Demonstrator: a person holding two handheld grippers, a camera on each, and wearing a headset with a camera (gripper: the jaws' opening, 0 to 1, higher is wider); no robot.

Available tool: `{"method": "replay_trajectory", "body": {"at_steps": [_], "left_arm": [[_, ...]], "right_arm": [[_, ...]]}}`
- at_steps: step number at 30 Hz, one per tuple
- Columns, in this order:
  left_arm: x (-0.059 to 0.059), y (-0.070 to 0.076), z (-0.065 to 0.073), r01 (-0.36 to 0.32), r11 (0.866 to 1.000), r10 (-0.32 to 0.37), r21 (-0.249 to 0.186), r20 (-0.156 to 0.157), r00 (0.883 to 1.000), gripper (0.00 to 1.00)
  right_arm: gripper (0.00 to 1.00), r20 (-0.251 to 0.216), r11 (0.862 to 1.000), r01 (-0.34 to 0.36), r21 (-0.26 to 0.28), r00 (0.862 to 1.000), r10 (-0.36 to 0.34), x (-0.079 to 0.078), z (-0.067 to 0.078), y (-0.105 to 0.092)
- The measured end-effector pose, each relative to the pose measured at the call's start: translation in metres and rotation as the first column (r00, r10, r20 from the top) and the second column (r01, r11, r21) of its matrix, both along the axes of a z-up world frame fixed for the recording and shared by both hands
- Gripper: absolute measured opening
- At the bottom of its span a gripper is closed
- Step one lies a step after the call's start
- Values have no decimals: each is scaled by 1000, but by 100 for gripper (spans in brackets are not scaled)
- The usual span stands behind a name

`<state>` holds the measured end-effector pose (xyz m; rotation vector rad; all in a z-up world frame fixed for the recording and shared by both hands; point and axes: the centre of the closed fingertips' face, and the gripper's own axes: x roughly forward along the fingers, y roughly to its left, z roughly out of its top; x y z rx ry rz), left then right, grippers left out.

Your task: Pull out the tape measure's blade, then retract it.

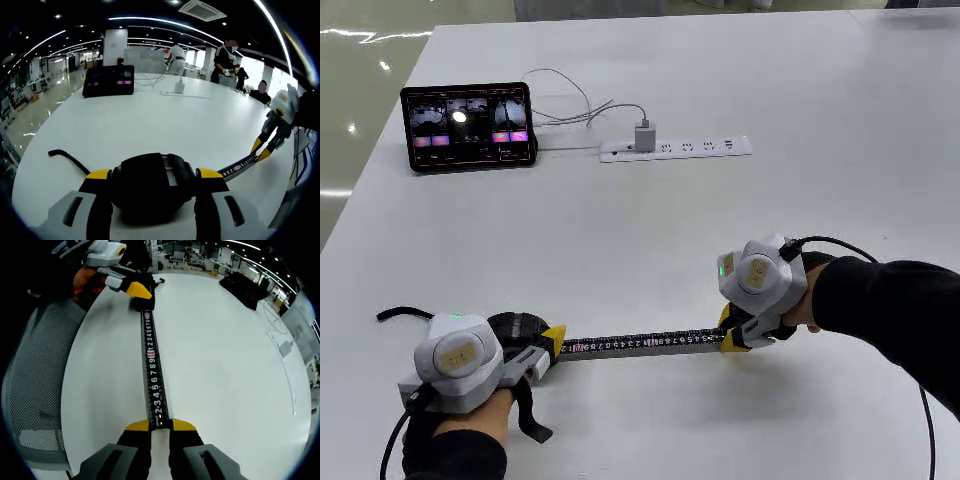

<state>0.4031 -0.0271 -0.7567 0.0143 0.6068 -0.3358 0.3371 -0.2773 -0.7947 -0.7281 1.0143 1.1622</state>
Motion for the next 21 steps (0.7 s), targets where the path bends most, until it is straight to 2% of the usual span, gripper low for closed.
{"method": "replay_trajectory", "body": {"at_steps": [6,8,21], "left_arm": [[-1,0,-1,11,1000,-11,18,-5,1000,60],[-1,1,-1,9,1000,-9,15,-16,1000,60],[-1,1,-2,7,1000,-6,15,-27,1000,59]], "right_arm": [[8,0,1000,9,-2,1000,-9,0,0,0],[8,-2,1000,16,2,1000,-16,0,0,0],[8,-10,1000,25,-10,1000,-25,1,0,2]]}}
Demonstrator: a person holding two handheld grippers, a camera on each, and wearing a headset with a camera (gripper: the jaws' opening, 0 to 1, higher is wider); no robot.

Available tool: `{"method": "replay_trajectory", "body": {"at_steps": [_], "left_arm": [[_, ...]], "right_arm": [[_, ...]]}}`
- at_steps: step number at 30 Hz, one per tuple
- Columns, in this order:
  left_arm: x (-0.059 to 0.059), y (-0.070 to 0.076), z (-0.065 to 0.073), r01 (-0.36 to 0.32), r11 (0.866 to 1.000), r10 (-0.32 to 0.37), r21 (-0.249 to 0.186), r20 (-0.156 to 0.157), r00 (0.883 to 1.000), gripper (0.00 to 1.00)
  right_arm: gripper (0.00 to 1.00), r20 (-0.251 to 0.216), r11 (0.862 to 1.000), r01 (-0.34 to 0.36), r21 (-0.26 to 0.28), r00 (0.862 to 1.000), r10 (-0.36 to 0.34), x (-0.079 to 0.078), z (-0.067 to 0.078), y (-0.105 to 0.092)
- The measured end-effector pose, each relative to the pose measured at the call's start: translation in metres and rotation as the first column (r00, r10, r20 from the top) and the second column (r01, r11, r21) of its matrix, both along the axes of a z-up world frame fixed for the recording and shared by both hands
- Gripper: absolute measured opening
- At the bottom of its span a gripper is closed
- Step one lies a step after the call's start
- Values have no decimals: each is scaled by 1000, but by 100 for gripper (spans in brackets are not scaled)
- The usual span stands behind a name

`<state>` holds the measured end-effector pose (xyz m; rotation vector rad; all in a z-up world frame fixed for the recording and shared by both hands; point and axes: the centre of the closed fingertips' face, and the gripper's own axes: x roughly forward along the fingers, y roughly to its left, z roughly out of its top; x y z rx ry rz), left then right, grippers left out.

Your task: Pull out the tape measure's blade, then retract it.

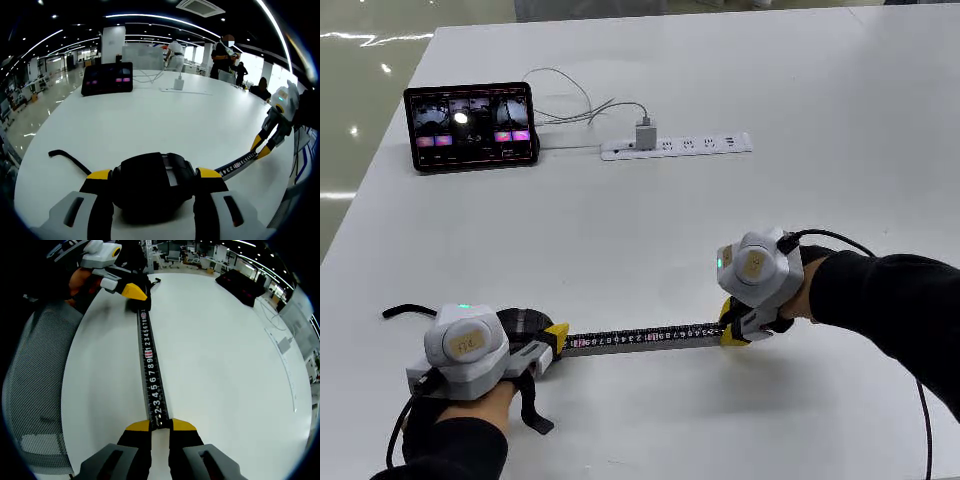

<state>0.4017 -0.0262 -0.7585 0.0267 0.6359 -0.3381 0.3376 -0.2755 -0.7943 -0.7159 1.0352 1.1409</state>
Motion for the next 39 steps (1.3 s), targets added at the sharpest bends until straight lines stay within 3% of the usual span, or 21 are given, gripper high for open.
{"method": "replay_trajectory", "body": {"at_steps": [39], "left_arm": [[3,0,0,-4,1000,4,-1,-16,1000,60]], "right_arm": [[8,-1,1000,-10,-11,1000,10,4,-2,10]]}}
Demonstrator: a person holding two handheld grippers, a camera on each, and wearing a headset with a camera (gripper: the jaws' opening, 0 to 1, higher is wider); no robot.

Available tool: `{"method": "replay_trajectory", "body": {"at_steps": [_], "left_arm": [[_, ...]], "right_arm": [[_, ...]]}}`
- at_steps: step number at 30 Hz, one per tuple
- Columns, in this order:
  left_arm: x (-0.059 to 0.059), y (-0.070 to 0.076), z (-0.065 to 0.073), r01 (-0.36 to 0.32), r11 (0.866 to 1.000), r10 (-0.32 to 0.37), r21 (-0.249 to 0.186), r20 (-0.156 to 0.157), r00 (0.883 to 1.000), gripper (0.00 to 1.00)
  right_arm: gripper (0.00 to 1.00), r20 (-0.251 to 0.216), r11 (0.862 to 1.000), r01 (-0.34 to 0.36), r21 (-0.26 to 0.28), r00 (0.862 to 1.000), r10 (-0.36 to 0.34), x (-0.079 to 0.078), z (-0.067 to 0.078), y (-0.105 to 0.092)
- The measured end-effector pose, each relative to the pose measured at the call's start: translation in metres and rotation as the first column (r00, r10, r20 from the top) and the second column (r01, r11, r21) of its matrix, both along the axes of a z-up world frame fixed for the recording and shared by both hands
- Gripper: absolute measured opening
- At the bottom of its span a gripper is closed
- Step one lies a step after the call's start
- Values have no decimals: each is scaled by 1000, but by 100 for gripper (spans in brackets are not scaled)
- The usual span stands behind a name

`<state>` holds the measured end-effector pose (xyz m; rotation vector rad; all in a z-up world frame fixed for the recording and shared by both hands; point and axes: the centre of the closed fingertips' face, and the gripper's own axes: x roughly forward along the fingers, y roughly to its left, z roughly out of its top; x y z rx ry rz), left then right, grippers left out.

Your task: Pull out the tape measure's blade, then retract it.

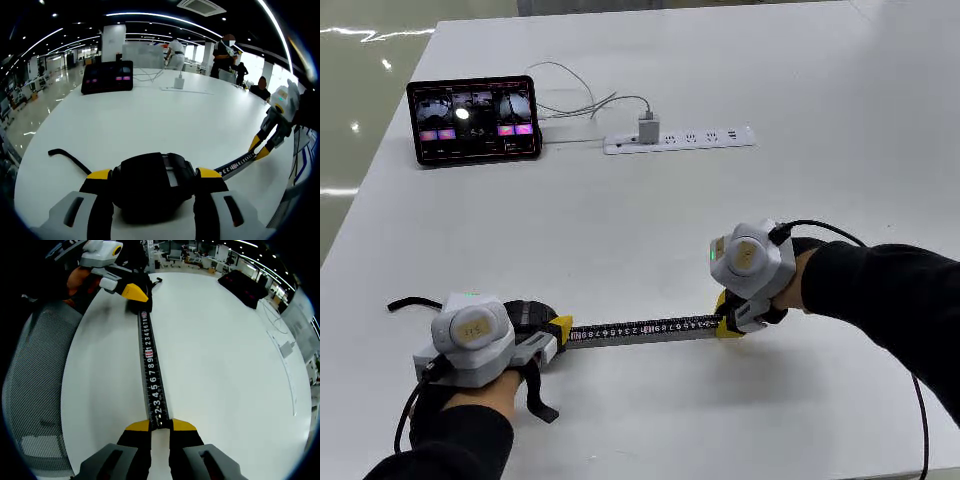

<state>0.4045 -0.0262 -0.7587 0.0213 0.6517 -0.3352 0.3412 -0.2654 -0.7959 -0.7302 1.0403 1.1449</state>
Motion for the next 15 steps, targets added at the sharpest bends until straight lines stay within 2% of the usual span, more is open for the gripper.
{"method": "replay_trajectory", "body": {"at_steps": [15], "left_arm": [[0,0,0,3,1000,-3,-1,-4,1000,60]], "right_arm": [[8,-2,1000,6,6,1000,-6,1,1,6]]}}
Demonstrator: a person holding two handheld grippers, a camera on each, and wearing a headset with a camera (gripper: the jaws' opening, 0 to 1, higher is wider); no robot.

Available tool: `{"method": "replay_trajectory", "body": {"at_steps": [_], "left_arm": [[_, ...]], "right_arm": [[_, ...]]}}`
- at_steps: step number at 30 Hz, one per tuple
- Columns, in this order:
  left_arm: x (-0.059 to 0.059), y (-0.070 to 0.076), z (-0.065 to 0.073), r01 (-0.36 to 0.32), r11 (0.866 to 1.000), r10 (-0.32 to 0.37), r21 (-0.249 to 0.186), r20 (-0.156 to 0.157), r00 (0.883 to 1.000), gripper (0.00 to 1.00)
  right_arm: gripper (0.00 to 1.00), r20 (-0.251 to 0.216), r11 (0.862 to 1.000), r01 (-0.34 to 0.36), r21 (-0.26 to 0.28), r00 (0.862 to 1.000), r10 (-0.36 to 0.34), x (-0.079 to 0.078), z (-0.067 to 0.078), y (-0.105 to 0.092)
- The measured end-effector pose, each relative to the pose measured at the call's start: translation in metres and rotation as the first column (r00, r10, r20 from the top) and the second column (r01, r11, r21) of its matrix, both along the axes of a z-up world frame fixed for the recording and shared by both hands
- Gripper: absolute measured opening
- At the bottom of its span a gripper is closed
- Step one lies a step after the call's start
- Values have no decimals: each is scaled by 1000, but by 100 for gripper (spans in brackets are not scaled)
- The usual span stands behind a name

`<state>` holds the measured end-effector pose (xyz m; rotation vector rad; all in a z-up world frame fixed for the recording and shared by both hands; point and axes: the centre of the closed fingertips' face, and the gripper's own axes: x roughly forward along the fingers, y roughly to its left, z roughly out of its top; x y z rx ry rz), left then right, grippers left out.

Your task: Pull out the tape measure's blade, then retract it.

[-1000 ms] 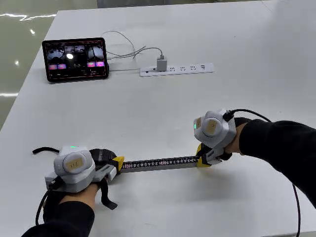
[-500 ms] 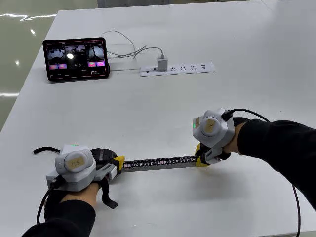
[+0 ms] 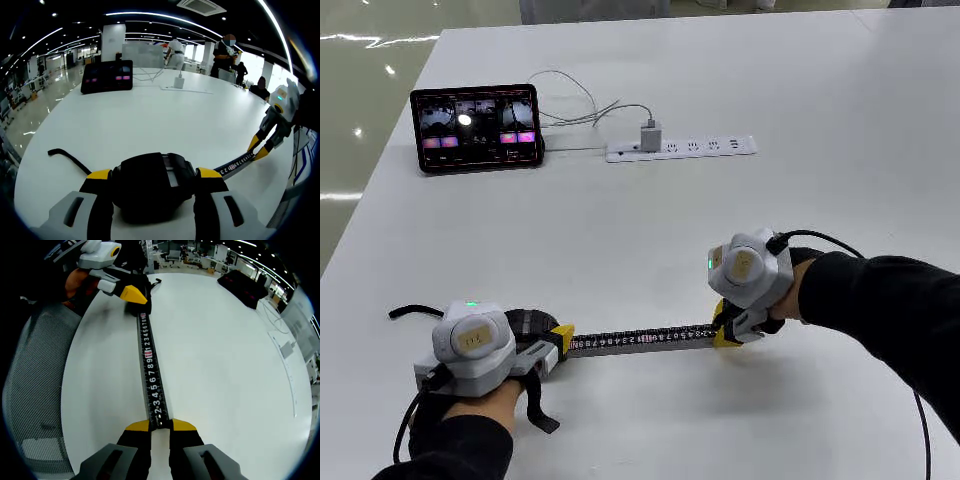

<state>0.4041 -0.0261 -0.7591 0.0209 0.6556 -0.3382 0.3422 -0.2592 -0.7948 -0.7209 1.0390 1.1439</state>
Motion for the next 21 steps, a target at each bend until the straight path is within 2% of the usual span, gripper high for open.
{"method": "replay_trajectory", "body": {"at_steps": [21], "left_arm": [[-2,0,0,2,1000,-2,-2,-6,1000,60]], "right_arm": [[9,0,1000,-10,-15,1000,10,2,0,6]]}}
